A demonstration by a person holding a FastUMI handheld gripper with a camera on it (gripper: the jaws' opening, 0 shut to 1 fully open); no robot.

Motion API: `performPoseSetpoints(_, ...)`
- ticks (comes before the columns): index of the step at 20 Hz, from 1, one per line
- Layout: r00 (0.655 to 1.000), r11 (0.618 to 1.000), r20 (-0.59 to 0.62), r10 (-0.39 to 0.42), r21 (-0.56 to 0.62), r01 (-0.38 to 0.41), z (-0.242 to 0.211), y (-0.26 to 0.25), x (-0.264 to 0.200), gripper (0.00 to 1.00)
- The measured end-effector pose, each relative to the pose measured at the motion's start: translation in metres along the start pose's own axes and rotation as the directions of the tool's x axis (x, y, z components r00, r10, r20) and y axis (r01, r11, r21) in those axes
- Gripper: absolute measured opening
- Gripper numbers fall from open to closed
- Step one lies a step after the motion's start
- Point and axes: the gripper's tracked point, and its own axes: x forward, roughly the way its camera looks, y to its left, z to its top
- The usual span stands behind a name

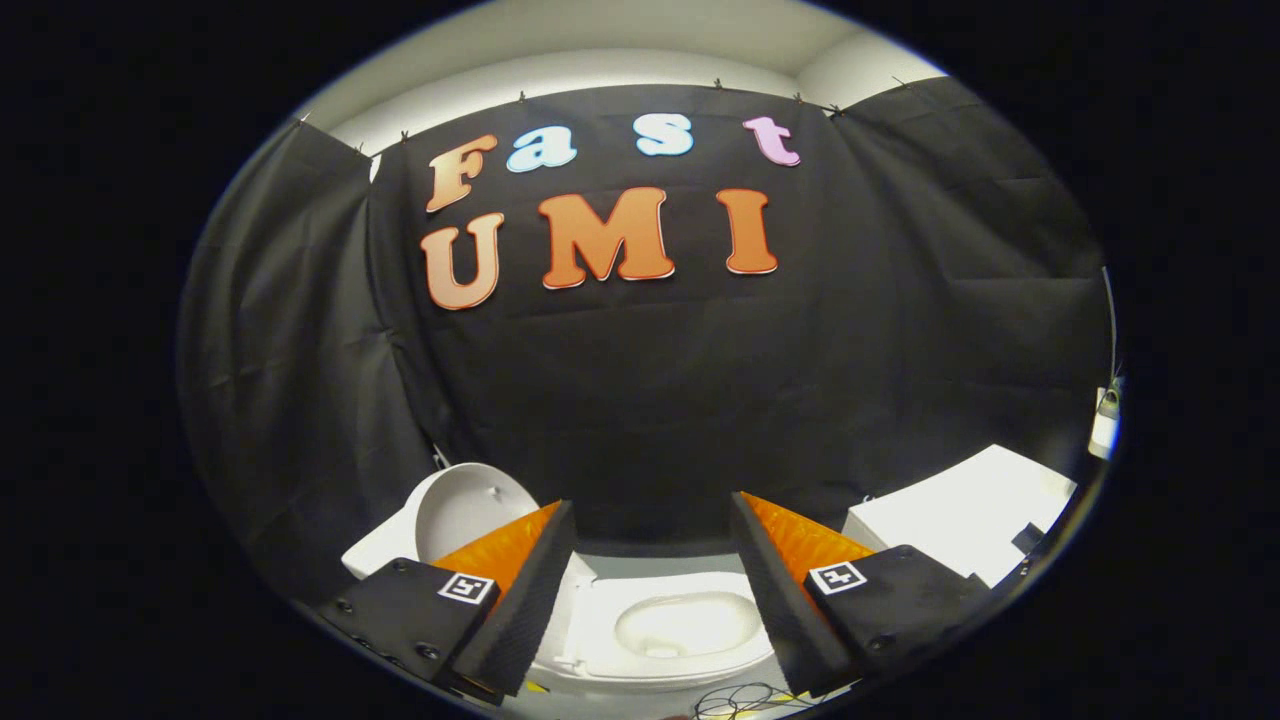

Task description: Open the toilet lid.

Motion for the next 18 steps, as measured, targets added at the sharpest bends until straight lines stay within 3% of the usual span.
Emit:
performPoseSetpoints(7, 0.997, 0.999, 0.064, -0.044, 0.024, 0.043, 0.047, -0.053, -0.019, 0.99)
performPoseSetpoints(18, 0.996, 0.998, 0.080, -0.030, 0.051, 0.026, 0.049, -0.061, -0.031, 0.99)
